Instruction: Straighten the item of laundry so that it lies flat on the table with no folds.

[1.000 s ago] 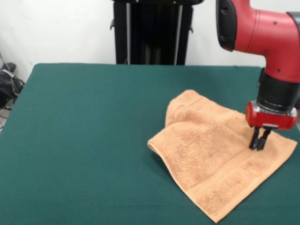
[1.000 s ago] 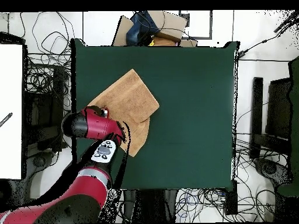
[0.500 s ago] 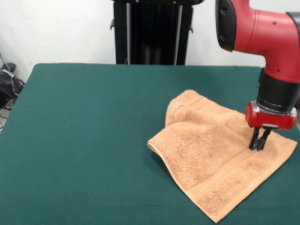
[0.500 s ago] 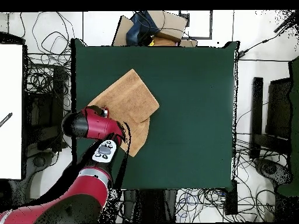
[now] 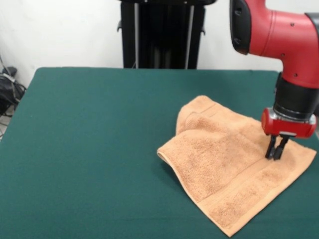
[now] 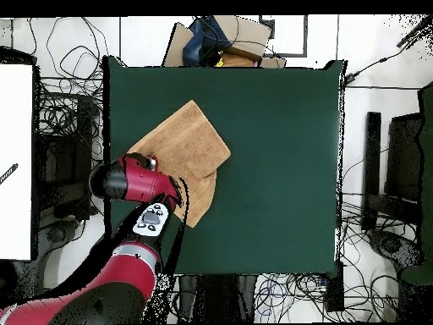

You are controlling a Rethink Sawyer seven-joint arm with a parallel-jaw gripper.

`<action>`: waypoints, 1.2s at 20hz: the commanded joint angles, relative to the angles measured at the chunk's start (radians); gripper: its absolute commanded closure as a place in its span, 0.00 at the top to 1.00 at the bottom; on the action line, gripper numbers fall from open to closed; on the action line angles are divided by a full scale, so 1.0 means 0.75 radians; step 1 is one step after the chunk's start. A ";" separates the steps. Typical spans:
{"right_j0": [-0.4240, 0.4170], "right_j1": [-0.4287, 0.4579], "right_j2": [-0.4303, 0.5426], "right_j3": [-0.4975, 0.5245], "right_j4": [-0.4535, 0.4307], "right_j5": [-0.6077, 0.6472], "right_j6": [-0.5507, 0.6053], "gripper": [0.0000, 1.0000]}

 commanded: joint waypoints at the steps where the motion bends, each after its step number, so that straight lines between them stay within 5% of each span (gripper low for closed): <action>1: 0.069 0.184 0.163 -0.075 0.105 0.107 0.376 0.00; 11: 0.122 0.205 0.126 -0.102 0.181 0.130 0.380 0.00; 24: 0.024 0.153 0.234 0.027 0.131 0.004 0.307 0.00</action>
